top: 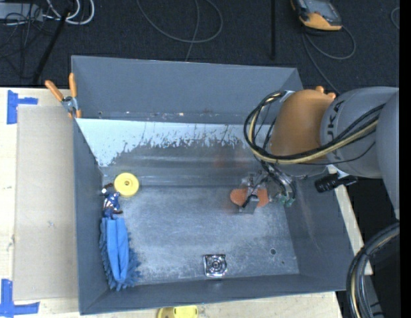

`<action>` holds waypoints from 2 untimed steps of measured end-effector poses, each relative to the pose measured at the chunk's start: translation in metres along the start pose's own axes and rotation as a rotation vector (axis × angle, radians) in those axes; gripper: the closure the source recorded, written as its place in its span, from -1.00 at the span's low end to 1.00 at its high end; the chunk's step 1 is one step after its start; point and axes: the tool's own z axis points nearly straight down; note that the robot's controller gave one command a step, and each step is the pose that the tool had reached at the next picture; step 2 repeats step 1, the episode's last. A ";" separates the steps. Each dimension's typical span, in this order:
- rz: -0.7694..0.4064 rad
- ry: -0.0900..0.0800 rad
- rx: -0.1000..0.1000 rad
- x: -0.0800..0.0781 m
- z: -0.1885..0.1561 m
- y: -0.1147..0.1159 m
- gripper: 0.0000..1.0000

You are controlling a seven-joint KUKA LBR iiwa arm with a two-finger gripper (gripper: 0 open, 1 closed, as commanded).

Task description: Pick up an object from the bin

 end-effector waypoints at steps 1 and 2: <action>0.009 -0.002 0.000 -0.006 -0.134 -0.002 1.00; 0.009 -0.002 0.000 -0.006 -0.134 -0.002 1.00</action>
Offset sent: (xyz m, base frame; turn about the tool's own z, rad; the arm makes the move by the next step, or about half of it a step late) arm 0.0000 0.0000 0.0000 0.0000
